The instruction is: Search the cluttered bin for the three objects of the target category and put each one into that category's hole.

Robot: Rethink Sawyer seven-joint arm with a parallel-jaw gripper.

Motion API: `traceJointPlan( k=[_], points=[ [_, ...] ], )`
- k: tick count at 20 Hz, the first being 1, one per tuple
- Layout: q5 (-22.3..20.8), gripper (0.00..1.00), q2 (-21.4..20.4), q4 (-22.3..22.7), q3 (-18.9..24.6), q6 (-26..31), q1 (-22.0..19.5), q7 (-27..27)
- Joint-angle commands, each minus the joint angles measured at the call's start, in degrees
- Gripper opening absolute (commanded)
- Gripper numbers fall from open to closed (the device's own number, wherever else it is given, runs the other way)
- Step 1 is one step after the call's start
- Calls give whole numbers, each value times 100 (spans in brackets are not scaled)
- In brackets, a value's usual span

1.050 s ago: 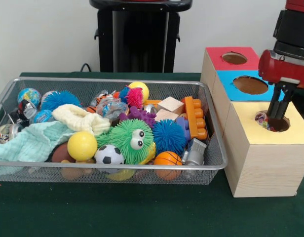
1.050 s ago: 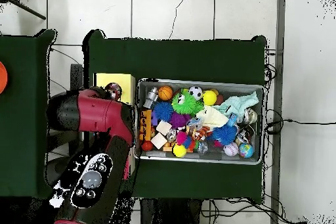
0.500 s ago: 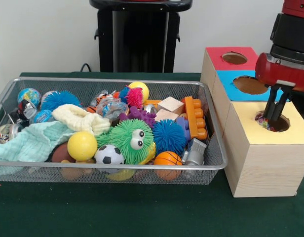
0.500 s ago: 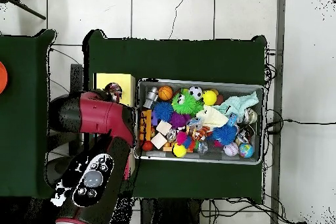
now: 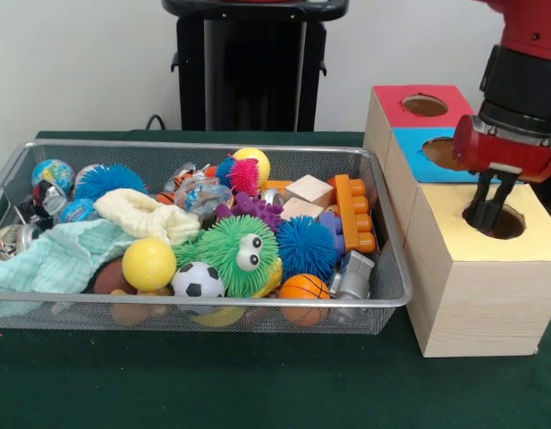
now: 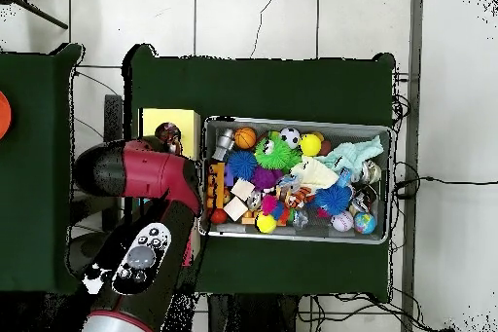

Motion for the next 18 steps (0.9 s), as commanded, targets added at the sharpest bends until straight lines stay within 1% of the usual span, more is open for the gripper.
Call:
traceJointPlan(
  k=[1,4,6,7,10,11,12,16,18],
  points=[
    [179,0,471,229,729,-16,-210,1412],
    [183,0,535,189,772,-103,-234,1364],
    [182,0,577,153,671,-266,-196,1411],
    [161,0,627,91,472,-379,-93,1497],
    [137,0,706,-22,-122,-460,190,1740],
    [134,0,715,-3,-340,-562,329,1828],
    [154,0,741,-3,-591,-549,465,1939],
    [255,0,957,-25,-1817,-475,1081,2309],
    [300,0,1084,-44,-2338,-417,1258,2396]
  ],
)
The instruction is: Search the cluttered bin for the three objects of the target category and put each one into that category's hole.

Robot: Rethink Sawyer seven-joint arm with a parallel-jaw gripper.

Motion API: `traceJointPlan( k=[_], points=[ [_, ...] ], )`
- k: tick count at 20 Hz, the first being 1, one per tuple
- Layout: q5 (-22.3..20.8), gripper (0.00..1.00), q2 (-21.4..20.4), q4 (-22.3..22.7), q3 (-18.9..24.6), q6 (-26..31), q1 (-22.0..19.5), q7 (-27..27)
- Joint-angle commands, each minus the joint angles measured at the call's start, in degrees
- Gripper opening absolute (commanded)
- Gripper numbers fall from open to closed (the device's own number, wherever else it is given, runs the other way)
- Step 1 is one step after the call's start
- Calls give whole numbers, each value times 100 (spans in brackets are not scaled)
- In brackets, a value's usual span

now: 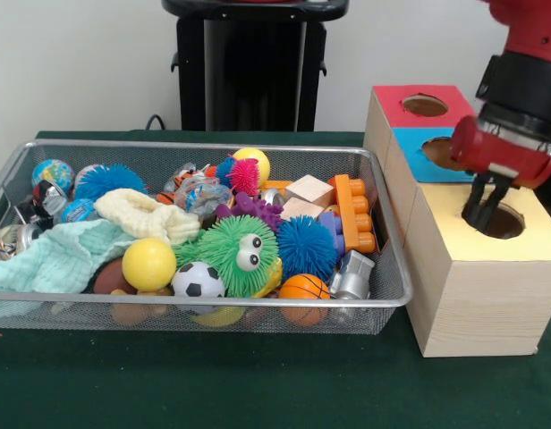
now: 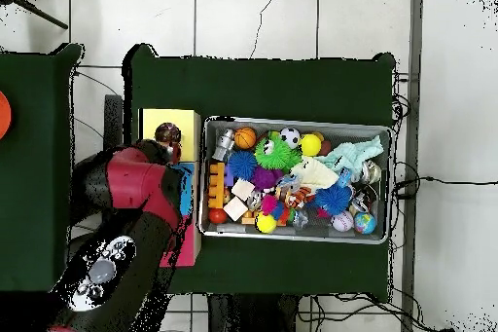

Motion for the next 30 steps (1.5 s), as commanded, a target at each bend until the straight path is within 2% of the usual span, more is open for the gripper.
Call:
traceJointPlan(
  k=[1,7,10,12,16,22,27,30],
  points=[
    [204,0,547,89,-1477,92,556,2235],
    [236,0,729,47,-1928,-77,638,2325],
    [204,0,745,-26,-1914,-217,548,2292],
    [235,0,678,5,-1649,-165,450,2286],
    [300,0,41,208,-556,311,88,1933],
    [99,0,-615,315,-9,1027,-402,1350],
    [-228,0,-1025,714,661,781,-1006,719],
    [-386,0,-1133,890,760,720,-1136,723]
  ],
)
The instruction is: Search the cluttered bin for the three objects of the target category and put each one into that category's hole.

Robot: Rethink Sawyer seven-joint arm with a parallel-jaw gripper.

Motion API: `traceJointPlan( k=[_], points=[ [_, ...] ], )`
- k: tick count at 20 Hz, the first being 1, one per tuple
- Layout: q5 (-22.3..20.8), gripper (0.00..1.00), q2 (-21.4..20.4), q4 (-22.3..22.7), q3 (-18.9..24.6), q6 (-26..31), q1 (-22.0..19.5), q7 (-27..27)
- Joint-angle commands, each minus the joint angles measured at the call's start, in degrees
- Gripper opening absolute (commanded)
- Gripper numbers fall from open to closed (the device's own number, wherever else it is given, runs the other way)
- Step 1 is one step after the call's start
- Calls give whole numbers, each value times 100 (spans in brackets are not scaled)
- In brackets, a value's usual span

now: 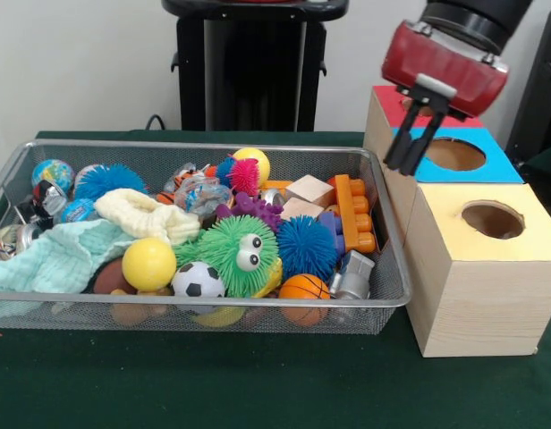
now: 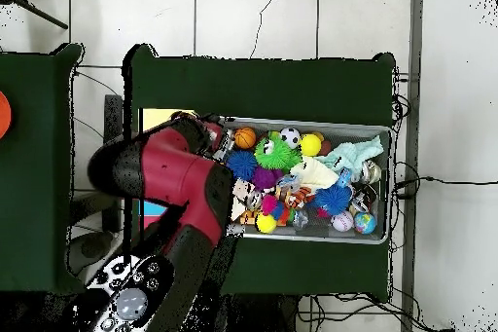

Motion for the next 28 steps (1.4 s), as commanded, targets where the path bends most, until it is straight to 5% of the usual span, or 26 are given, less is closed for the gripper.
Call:
traceJointPlan(
  k=[1,15,16,28],
  points=[
    [-425,0,-402,787,1282,641,-492,76],
    [-1257,0,-647,1264,1790,-35,-1025,78],
    [-1380,100,-680,1283,1846,-97,-1073,95],
    [-1804,100,-573,1265,1709,-471,-1082,509]
  ],
)
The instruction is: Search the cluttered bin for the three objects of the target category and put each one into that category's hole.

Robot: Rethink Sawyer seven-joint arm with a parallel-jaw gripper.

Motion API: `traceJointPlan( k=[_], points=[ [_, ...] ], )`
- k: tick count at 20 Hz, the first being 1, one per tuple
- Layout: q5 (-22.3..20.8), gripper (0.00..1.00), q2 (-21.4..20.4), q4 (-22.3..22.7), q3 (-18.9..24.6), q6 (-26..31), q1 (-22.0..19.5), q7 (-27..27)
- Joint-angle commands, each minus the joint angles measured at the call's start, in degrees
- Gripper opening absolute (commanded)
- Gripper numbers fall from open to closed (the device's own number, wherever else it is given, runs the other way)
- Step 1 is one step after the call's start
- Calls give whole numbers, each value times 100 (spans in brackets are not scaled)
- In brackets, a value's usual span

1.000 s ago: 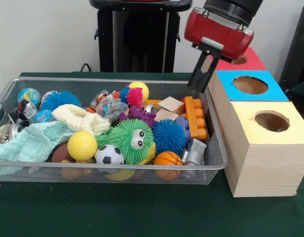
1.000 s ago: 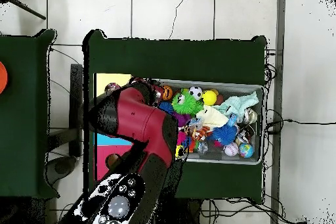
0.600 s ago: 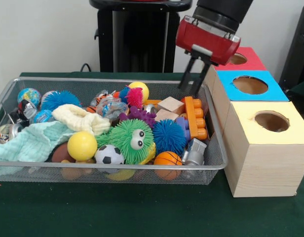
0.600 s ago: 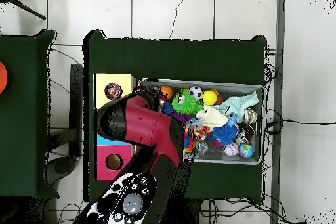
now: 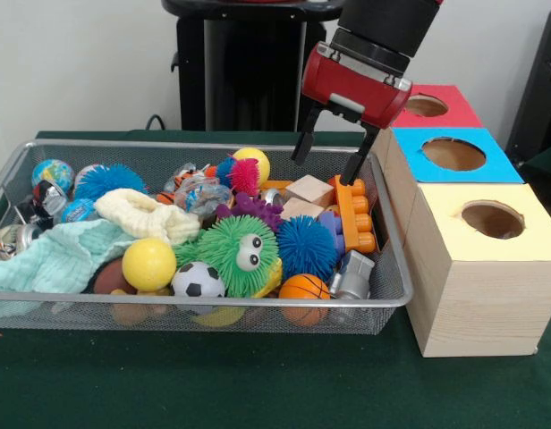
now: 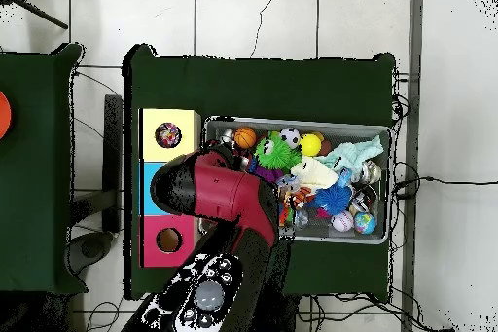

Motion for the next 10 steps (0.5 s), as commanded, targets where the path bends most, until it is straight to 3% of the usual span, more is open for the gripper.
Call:
traceJointPlan(
  k=[1,10],
  points=[
    [-446,100,127,422,614,-431,-169,514],
    [-648,100,625,425,779,-1173,-522,694]
  ],
)
